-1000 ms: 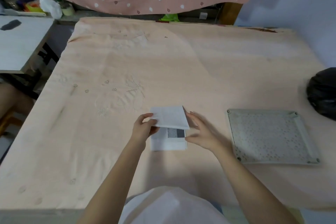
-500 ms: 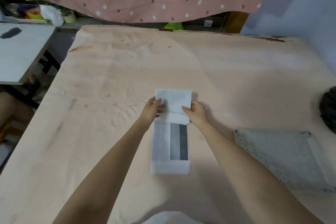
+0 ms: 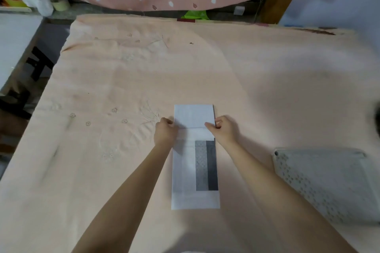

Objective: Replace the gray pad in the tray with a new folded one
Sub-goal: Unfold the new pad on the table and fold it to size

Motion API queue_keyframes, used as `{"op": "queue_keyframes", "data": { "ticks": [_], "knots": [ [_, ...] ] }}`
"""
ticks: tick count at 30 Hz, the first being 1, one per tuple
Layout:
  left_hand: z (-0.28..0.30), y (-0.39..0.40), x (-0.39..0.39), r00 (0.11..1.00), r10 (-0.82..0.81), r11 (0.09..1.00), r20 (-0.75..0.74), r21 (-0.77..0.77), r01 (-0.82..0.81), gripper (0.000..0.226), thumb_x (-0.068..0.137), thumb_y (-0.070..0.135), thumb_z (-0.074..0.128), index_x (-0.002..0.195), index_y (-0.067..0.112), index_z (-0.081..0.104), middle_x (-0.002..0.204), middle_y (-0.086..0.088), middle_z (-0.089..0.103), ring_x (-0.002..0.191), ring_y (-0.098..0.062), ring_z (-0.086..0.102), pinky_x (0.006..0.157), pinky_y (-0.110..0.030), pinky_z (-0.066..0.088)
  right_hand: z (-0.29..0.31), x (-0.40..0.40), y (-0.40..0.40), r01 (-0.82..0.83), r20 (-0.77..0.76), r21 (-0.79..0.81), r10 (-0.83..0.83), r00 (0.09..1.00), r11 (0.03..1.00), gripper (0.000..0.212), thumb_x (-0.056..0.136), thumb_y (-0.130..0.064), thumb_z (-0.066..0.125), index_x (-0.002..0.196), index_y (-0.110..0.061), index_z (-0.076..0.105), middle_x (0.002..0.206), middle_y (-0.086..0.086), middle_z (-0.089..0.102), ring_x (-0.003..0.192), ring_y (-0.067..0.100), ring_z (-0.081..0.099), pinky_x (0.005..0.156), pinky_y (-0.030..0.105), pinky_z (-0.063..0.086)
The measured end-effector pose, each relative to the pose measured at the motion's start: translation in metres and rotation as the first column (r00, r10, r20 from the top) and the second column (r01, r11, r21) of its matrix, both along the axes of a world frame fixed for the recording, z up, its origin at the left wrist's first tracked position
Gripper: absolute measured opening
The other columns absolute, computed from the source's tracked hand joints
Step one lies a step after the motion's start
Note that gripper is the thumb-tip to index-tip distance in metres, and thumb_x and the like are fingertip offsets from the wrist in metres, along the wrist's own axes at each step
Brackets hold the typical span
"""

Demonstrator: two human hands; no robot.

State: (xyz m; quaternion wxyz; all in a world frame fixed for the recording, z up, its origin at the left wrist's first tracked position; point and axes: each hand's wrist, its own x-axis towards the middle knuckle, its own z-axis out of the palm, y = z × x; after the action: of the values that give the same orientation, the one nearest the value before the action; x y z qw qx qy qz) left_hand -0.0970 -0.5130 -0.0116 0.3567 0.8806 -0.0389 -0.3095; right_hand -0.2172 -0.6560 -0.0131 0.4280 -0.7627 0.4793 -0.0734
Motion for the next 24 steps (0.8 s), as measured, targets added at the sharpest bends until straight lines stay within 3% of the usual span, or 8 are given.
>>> {"op": "queue_keyframes", "data": {
  "ticks": [4,7,11,13,15,18,21,24],
  "knots": [
    [-0.001,-0.011,0.001,0.991,-0.055,0.998,-0.122,0.030,0.059,0.045,0.081,0.031,0.064,0.111,0.000,0.050,0.110,-0.016,0.059,0.096,-0.036,0.063,0.082,-0.040,0.053,0.002,0.009,0.000,0.051,-0.025,0.058,-0.049,0.998,0.997,0.040,0.076,-0.043,0.073,0.071,-0.016,0.044,0.057,-0.007,0.042,0.054,0.011,0.043,0.049,0.023,0.031],
    [0.004,-0.015,0.004,0.973,0.000,0.999,-0.232,-0.040,-0.010,0.039,0.085,0.022,0.063,0.112,-0.004,0.055,0.087,-0.013,0.061,0.087,-0.029,0.062,0.065,-0.029,0.045,0.008,0.013,0.000,0.049,-0.083,0.074,-0.043,0.996,0.996,0.053,0.077,-0.053,0.068,0.060,-0.021,0.028,0.051,-0.007,0.033,0.047,0.010,0.035,0.047,0.025,0.025],
    [0.004,-0.011,0.011,0.981,-0.041,0.999,-0.189,-0.009,0.040,0.025,0.083,0.026,0.063,0.081,0.001,0.057,0.072,-0.010,0.057,0.070,-0.026,0.059,0.062,-0.028,0.039,0.015,0.013,-0.005,-0.061,-0.212,-0.075,0.044,0.976,0.995,0.043,0.086,-0.041,0.061,0.060,-0.020,0.034,0.057,-0.008,0.043,0.056,0.014,0.046,0.046,0.025,0.026],
    [0.006,-0.012,0.012,0.980,-0.039,0.995,-0.196,-0.099,0.019,0.029,0.086,0.017,0.059,0.063,0.008,0.045,0.062,-0.004,0.044,0.055,-0.020,0.046,0.056,-0.028,0.038,0.017,0.013,-0.007,-0.067,-0.216,-0.080,0.049,0.975,0.994,0.036,0.086,-0.036,0.060,0.061,-0.020,0.039,0.061,-0.008,0.048,0.062,0.016,0.051,0.048,0.024,0.029],
    [0.013,-0.013,0.013,0.959,0.001,0.976,-0.282,-0.210,-0.063,0.029,0.089,0.013,0.058,0.064,0.009,0.044,0.065,-0.005,0.045,0.056,-0.018,0.047,0.053,-0.026,0.044,0.018,0.012,-0.007,-0.042,-0.190,-0.079,0.026,0.982,0.996,0.027,0.085,-0.030,0.061,0.066,-0.019,0.046,0.066,-0.006,0.053,0.066,0.017,0.054,0.053,0.025,0.034],
    [0.026,-0.014,0.014,0.826,0.117,0.886,-0.552,-0.317,-0.337,0.014,0.089,0.012,0.060,0.078,0.004,0.055,0.072,-0.012,0.056,0.063,-0.023,0.059,0.051,-0.027,0.055,0.018,0.014,-0.006,0.035,-0.061,0.007,-0.035,0.998,0.999,0.014,0.082,-0.022,0.063,0.076,-0.016,0.053,0.074,-0.004,0.057,0.072,0.017,0.055,0.065,0.027,0.044],
    [0.032,-0.014,0.019,0.667,0.097,0.785,-0.738,-0.355,-0.507,0.006,0.091,0.009,0.055,0.086,0.005,0.056,0.079,-0.014,0.059,0.070,-0.025,0.062,0.047,-0.028,0.056,0.022,0.019,-0.002,0.144,0.133,0.342,-0.200,0.971,0.929,0.016,0.084,-0.023,0.063,0.077,-0.013,0.054,0.071,-0.001,0.052,0.073,0.019,0.055,0.067,0.034,0.054],
    [0.042,-0.021,0.026,0.626,0.036,0.772,-0.779,-0.377,-0.512,0.015,0.092,0.011,0.050,0.079,0.009,0.053,0.067,-0.008,0.060,0.064,-0.022,0.063,0.048,-0.026,0.056,0.029,0.026,-0.006,0.273,0.171,0.260,-0.323,0.931,0.926,0.027,0.085,-0.032,0.057,0.069,-0.012,0.048,0.066,-0.001,0.048,0.064,0.019,0.048,0.056,0.028,0.041]
  ]
}}
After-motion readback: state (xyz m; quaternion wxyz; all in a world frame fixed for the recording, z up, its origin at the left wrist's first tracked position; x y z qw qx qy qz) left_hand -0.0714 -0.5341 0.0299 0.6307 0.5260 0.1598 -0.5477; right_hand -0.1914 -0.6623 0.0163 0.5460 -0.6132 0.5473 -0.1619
